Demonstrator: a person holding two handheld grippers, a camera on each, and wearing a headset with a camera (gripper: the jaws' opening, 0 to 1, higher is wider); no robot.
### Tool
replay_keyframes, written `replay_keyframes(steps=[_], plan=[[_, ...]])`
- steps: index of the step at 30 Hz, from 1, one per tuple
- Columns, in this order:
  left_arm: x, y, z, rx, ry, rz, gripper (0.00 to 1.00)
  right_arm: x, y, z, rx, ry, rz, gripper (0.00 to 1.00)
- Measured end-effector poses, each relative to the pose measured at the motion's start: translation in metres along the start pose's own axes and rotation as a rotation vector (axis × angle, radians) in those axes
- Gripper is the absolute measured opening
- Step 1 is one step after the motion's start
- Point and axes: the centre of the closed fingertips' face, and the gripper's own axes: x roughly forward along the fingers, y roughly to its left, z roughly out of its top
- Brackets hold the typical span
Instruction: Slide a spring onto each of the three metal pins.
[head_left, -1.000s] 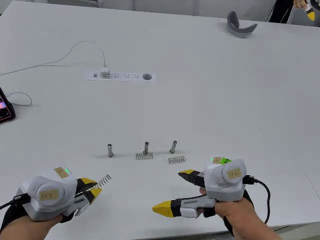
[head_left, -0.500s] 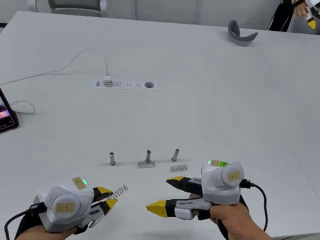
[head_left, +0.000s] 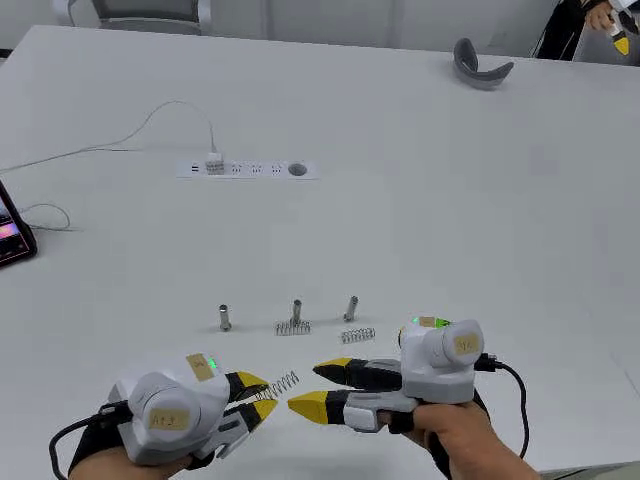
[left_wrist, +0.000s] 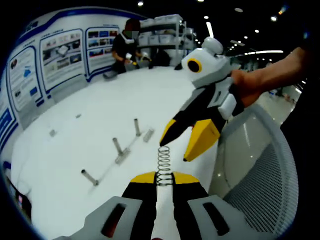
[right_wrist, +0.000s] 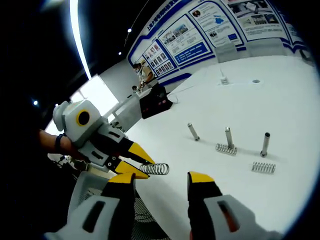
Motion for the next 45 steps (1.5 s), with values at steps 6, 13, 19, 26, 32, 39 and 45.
replay_keyframes(steps=[6, 13, 19, 26, 32, 39, 45], plan=[[0.003, -0.012, 0.011, 0.033, -0.013, -0.032, 0.11, -0.001, 0.005, 0.003, 0.021, -0.018, 0.026, 0.33], [0.004, -0.018, 0.018, 0.058, -0.023, -0.048, 0.11, -0.003, 0.010, 0.004, 0.048, -0.028, 0.060, 0.24], [0.003, -0.018, 0.018, 0.066, -0.021, -0.056, 0.10, -0.006, 0.011, 0.006, 0.066, -0.039, 0.070, 0.21], [0.004, -0.017, 0.018, 0.075, -0.016, -0.064, 0.10, -0.007, 0.014, 0.009, 0.077, -0.050, 0.085, 0.17], [0.004, -0.014, 0.017, 0.084, -0.011, -0.070, 0.10, -0.009, 0.017, 0.013, 0.073, -0.049, 0.101, 0.15], [0.003, -0.011, 0.020, 0.087, -0.014, -0.067, 0.10, -0.009, 0.022, 0.023, 0.037, -0.033, 0.118, 0.13], [0.001, -0.008, 0.024, 0.096, -0.021, -0.077, 0.10, -0.007, 0.027, 0.028, -0.043, 0.034, 0.137, 0.12]])
